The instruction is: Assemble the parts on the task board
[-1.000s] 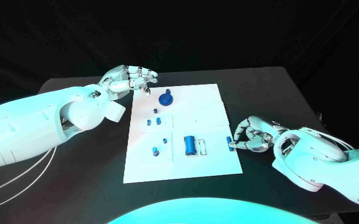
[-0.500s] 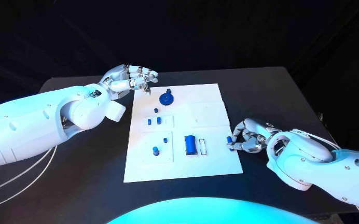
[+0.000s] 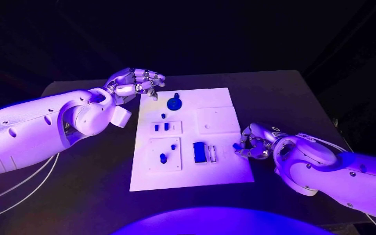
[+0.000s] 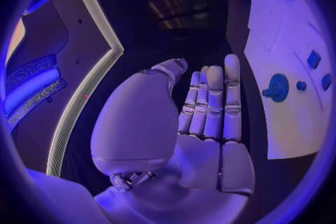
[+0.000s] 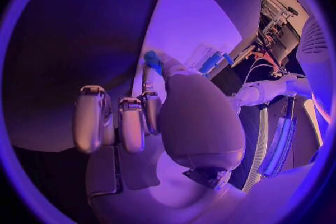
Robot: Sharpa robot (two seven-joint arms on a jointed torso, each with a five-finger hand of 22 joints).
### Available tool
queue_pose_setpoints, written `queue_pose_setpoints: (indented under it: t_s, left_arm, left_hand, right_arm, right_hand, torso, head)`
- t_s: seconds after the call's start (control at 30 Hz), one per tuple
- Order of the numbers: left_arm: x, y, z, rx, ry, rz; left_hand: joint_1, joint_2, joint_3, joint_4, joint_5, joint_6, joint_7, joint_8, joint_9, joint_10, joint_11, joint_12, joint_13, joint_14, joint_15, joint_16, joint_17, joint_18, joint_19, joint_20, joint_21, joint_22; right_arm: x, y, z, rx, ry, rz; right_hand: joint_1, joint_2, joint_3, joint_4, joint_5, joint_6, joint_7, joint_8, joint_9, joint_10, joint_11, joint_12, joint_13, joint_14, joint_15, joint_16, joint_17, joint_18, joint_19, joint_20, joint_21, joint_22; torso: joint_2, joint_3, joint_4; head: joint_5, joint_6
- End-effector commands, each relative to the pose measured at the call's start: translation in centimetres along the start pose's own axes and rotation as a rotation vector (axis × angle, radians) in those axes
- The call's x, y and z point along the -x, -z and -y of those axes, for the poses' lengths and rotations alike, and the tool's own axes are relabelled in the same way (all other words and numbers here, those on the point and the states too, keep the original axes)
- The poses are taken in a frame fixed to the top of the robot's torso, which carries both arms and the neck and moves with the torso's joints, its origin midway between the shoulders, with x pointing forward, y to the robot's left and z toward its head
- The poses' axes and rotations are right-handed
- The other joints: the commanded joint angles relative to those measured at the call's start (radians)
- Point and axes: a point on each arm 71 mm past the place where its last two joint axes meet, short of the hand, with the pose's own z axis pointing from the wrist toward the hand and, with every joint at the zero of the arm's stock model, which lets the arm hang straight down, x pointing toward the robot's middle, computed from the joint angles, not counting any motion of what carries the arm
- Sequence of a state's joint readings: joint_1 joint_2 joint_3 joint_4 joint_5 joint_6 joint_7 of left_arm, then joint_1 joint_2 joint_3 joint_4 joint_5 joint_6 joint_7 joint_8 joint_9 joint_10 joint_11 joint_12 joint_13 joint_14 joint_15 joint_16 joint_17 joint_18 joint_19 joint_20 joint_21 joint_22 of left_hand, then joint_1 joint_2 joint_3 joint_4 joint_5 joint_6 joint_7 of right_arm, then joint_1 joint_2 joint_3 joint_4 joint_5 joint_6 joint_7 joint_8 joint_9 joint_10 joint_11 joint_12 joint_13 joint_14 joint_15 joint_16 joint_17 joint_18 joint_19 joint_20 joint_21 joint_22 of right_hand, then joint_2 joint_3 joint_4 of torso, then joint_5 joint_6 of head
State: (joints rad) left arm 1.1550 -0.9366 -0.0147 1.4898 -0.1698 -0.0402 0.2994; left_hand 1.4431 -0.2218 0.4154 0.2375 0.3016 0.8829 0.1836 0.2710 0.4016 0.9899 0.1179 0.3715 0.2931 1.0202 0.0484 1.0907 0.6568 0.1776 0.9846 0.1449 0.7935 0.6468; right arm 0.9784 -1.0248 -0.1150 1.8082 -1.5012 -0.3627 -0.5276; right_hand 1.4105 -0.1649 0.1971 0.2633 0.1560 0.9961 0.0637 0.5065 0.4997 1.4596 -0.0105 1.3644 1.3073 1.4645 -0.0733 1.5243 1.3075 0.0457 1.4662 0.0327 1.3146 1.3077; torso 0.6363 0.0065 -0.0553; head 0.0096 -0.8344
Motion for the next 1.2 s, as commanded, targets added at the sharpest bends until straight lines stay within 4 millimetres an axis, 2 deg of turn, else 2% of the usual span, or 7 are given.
queue_pose_setpoints:
  t_s: [0.03,0.27,0.33,0.4,0.57,0.87,1.2]
  left_arm:
    - [-0.2,0.0,0.1,-0.007,0.011,-0.019]
    - [-0.3,-0.1,0.1,-0.006,0.012,-0.021]
    - [-0.4,-0.1,0.1,-0.006,0.012,-0.022]
    - [-0.4,-0.1,0.1,-0.006,0.012,-0.023]
    - [-0.4,-0.1,0.1,-0.006,0.012,-0.023]
    - [-0.4,-0.1,0.1,-0.006,0.012,-0.023]
    - [-0.4,-0.2,0.0,-0.004,0.019,-0.023]
  left_hand:
    - [-0.001,0.008,-0.001,0.004,0.003,-0.009,0.0,0.005,-0.002,-0.005,0.001,0.003,0.001,-0.004,0.003,0.0,0.001,0.006,0.003,0.0,-0.002,-0.001]
    - [-0.002,0.012,0.0,0.008,0.004,-0.01,0.0,0.006,-0.002,-0.006,0.002,0.004,0.001,-0.004,0.003,0.0,0.002,0.006,0.003,0.0,-0.003,-0.002]
    - [-0.001,0.013,0.0,0.008,0.005,-0.01,0.0,0.006,-0.002,-0.006,0.002,0.004,0.001,-0.004,0.003,0.0,0.002,0.006,0.003,0.0,-0.003,-0.002]
    - [-0.001,0.013,0.0,0.008,0.005,-0.01,0.0,0.006,-0.002,-0.006,0.002,0.004,0.001,-0.004,0.003,0.0,0.002,0.006,0.003,0.0,-0.003,-0.002]
    - [0.001,0.016,0.002,0.009,0.005,-0.01,-0.001,0.006,-0.002,-0.006,0.001,0.004,0.001,-0.004,0.003,0.0,0.002,0.006,0.004,0.0,-0.004,-0.002]
    - [0.001,0.016,0.002,0.009,0.005,-0.01,-0.001,0.006,-0.002,-0.006,0.001,0.004,0.001,-0.004,0.003,0.0,0.002,0.006,0.004,0.0,-0.004,-0.002]
    - [0.002,0.019,0.003,0.009,0.006,-0.01,-0.001,0.007,-0.002,-0.006,0.001,0.004,0.001,-0.004,0.003,0.0,0.002,0.006,0.004,0.0,-0.005,-0.002]
  right_arm:
    - [-2.0,0.1,0.9,-0.035,0.138,-0.136]
    - [-2.0,0.0,0.4,-0.015,0.149,-0.109]
    - [-1.9,0.1,0.1,-0.006,0.128,-0.085]
    - [-1.7,0.2,-0.2,0.002,0.107,-0.065]
    - [-1.2,0.7,-1.2,0.021,-0.003,0.002]
    - [0.4,1.4,-2.7,0.024,-0.2,0.021]
    - [0.0,1.3,-4.2,0.01,-0.328,-0.062]
  right_hand:
    - [0.036,-0.002,0.024,-0.014,-0.003,0.003,-0.003,-0.013,-0.067,-0.003,-0.003,-0.007,0.116,0.085,-0.004,-0.006,0.167,-0.002,0.05,-0.002,-0.007,0.204]
    - [0.048,-0.022,0.046,-0.015,0.004,0.009,-0.001,-0.016,-0.07,-0.003,-0.002,-0.006,0.117,0.086,-0.002,-0.005,0.17,-0.003,0.052,-0.001,0.003,0.206]
    - [0.045,-0.038,0.089,-0.001,0.095,0.021,-0.005,-0.018,-0.074,0.003,-0.005,0.002,0.123,0.088,-0.005,-0.001,0.177,-0.006,0.057,-0.004,0.019,0.21]
    - [0.045,-0.044,0.104,0.0,0.118,0.024,-0.007,-0.018,-0.074,0.005,-0.006,0.003,0.124,0.088,-0.006,-0.001,0.178,-0.006,0.057,-0.004,0.023,0.211]
    - [0.036,-0.064,0.187,-0.007,0.249,0.033,-0.013,-0.008,-0.066,0.016,-0.012,0.019,0.136,0.091,-0.011,0.006,0.19,-0.013,0.066,-0.009,0.062,0.22]
    - [0.013,-0.066,0.224,-0.017,0.288,0.026,-0.017,0.006,-0.053,0.021,-0.015,0.022,0.139,0.091,-0.014,0.007,0.191,-0.015,0.069,-0.012,0.074,0.222]
    - [-0.054,-0.058,0.241,0.005,0.281,0.01,-0.013,0.014,-0.042,0.022,-0.013,0.022,0.14,0.091,-0.012,0.007,0.191,-0.014,0.068,-0.011,0.069,0.221]
  torso:
    - [0.0,-0.0005,0.0]
    - [0.0,0.0,0.0006]
    - [0.0,0.0002,-0.0002]
    - [0.0,0.0002,-0.0002]
    - [-0.001,0.0008,0.0004]
    - [-0.001,-0.0002,-0.0009]
    - [0.0,0.0002,-0.002]
  head:
    - [0.001,-0.001]
    - [0.003,0.001]
    - [0.003,0.001]
    - [0.003,0.001]
    - [0.003,0.0]
    - [0.003,-0.003]
    - [0.001,-0.006]
